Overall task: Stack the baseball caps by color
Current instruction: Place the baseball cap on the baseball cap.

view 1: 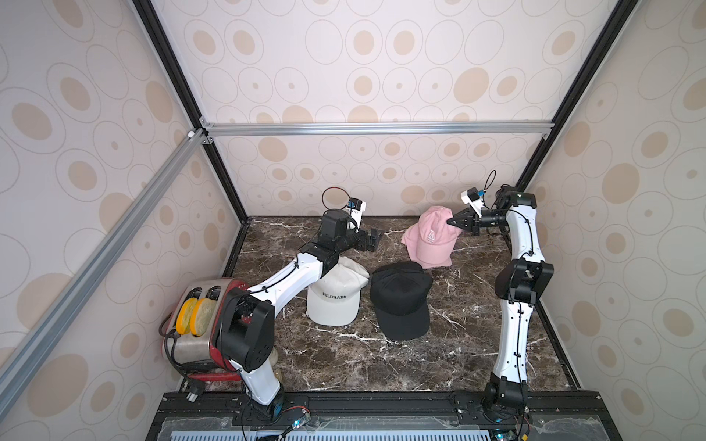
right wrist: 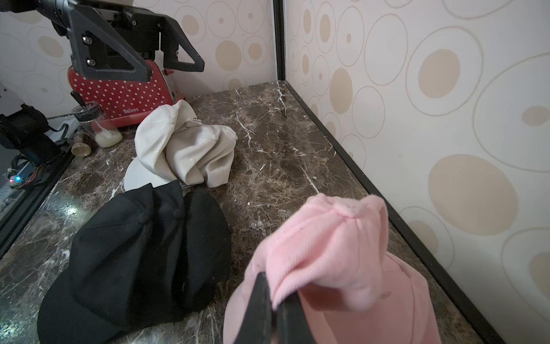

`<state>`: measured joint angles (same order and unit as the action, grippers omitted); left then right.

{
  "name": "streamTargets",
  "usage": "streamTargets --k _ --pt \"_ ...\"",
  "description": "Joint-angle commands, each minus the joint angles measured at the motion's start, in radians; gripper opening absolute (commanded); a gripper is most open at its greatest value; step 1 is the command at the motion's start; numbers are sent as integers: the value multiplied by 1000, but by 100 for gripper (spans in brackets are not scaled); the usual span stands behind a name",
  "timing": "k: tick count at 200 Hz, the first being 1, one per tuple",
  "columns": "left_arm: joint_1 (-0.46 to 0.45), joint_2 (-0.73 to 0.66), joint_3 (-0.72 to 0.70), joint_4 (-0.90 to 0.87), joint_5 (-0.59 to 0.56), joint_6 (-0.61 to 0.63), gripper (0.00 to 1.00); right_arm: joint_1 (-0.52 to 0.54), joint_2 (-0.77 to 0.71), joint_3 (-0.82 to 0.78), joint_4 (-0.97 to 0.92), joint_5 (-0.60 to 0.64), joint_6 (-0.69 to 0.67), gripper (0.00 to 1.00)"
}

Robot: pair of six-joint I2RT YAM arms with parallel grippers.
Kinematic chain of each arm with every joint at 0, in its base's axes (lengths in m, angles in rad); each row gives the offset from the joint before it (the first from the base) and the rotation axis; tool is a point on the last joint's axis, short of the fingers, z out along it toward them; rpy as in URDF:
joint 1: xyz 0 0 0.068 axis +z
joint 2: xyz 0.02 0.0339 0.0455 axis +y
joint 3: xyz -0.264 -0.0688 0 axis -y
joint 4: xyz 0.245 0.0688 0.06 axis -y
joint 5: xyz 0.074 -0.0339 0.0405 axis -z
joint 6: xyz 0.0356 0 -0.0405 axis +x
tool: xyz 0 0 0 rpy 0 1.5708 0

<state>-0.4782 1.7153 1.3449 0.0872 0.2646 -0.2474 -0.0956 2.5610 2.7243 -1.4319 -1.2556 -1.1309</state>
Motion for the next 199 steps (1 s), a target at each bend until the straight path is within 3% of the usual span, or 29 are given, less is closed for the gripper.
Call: streamTargets --k 1,58,82,111,125,131,134,137,154,199 --pt "-2 13 37 -18 -25 34 99 -1 29 7 28 -51 43 0" --pt "-1 15 37 -32 -26 46 99 -1 37 -67 200 -16 191 0" --pt "-2 8 30 -34 -28 51 99 0 10 -115 274 7 254 35" --pt "-2 -3 17 -32 -32 51 99 0 -50 -195 421 67 385 54" --pt "-2 -9 10 -27 -33 51 99 0 -100 -270 540 121 477 68" --pt "-2 -13 6 -26 -34 51 99 0 -126 -314 612 167 551 80" --pt "-2 -14 4 -25 -36 51 99 0 -139 -336 657 195 594 95" --pt "-2 -16 1 -22 -36 51 99 0 -153 -362 699 225 636 99" --pt "-2 -26 -9 -15 -34 49 99 -2 -235 -528 920 391 845 100" --pt "-2 -58 -34 2 -35 45 99 3 -417 -829 1125 612 1108 100"
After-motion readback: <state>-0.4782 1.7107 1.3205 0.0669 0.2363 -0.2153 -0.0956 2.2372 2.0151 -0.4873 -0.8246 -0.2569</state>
